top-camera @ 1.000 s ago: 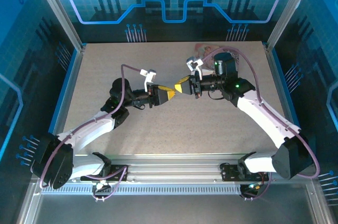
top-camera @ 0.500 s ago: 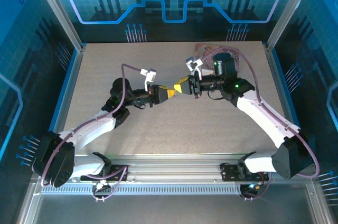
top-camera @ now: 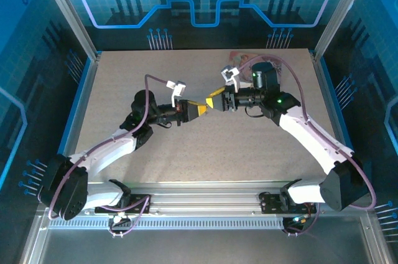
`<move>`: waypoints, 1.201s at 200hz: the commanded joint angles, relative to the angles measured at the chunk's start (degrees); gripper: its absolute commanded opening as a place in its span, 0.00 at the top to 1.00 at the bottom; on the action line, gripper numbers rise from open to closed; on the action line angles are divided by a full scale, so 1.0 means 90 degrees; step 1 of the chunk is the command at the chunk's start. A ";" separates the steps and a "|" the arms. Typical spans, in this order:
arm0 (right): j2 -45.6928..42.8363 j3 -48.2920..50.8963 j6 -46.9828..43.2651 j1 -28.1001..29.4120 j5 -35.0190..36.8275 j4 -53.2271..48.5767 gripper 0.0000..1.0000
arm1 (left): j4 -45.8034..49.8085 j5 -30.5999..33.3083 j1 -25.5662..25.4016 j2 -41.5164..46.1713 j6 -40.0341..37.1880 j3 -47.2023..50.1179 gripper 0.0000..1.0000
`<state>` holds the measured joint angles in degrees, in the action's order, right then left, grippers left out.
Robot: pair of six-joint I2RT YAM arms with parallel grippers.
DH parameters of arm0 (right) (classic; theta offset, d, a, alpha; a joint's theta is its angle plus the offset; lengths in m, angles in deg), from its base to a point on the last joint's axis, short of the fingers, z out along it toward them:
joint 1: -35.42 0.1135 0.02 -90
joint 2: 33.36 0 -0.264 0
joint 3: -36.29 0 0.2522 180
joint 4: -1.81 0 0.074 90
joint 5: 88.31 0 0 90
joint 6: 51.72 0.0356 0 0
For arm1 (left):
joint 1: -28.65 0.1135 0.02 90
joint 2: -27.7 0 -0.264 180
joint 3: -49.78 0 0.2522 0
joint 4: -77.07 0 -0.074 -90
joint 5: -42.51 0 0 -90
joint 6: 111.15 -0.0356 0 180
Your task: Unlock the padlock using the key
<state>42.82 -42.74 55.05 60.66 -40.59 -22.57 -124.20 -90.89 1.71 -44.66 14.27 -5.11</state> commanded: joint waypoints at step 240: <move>0.2426 -0.1433 0.1128 -0.3857 0.4009 -0.2534 0.25 | 0.3919 0.4037 0.0093 -0.6134 -0.1212 -0.6370 1.00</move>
<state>62.84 -56.51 65.26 26.67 -4.72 -49.67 -91.52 -58.15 1.96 -96.64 2.78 -57.50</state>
